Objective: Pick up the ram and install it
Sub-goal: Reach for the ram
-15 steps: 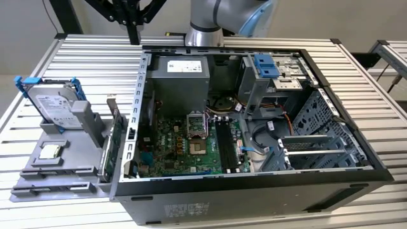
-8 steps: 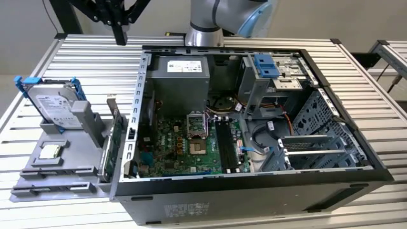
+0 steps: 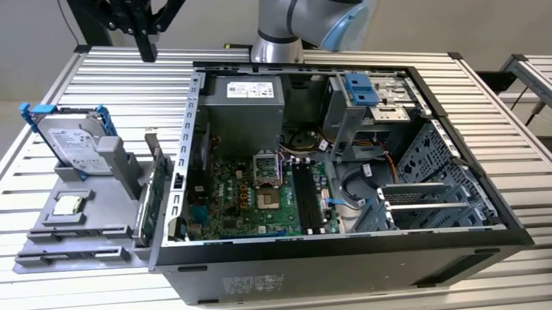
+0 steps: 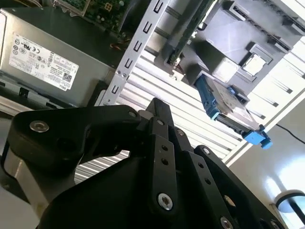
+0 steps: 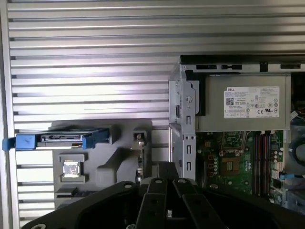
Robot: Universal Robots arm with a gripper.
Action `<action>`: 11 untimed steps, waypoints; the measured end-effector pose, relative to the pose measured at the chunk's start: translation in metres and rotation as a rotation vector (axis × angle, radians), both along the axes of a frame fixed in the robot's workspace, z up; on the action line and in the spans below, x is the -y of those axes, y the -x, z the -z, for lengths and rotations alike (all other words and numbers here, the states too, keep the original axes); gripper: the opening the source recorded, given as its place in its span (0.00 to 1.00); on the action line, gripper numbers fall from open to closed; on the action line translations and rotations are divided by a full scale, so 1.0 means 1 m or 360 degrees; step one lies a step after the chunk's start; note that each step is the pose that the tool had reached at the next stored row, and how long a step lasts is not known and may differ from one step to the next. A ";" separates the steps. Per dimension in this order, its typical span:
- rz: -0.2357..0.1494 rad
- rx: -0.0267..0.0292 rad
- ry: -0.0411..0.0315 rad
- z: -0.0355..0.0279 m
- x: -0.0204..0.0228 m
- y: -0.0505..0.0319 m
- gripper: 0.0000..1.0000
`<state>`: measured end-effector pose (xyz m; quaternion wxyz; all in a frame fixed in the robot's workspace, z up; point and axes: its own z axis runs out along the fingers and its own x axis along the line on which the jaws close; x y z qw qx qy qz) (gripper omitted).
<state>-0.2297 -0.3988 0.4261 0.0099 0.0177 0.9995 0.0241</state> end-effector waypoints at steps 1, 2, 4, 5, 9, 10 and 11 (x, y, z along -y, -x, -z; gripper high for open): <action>-0.0003 0.00000 0.0000 0.0001 0.0000 0.0029 0.00; -0.0006 0.00000 0.0000 0.0003 0.0000 0.0057 0.00; -0.0011 0.00001 0.0000 0.0006 0.0000 0.0113 0.00; -0.0014 0.00002 0.0000 0.0007 0.0000 0.0141 0.00; -0.0025 0.00001 0.0000 0.0013 0.0000 0.0255 0.00; -0.0027 0.00000 0.0000 0.0015 0.0000 0.0286 0.00; -0.0030 0.00001 0.0000 0.0017 0.0000 0.0314 0.00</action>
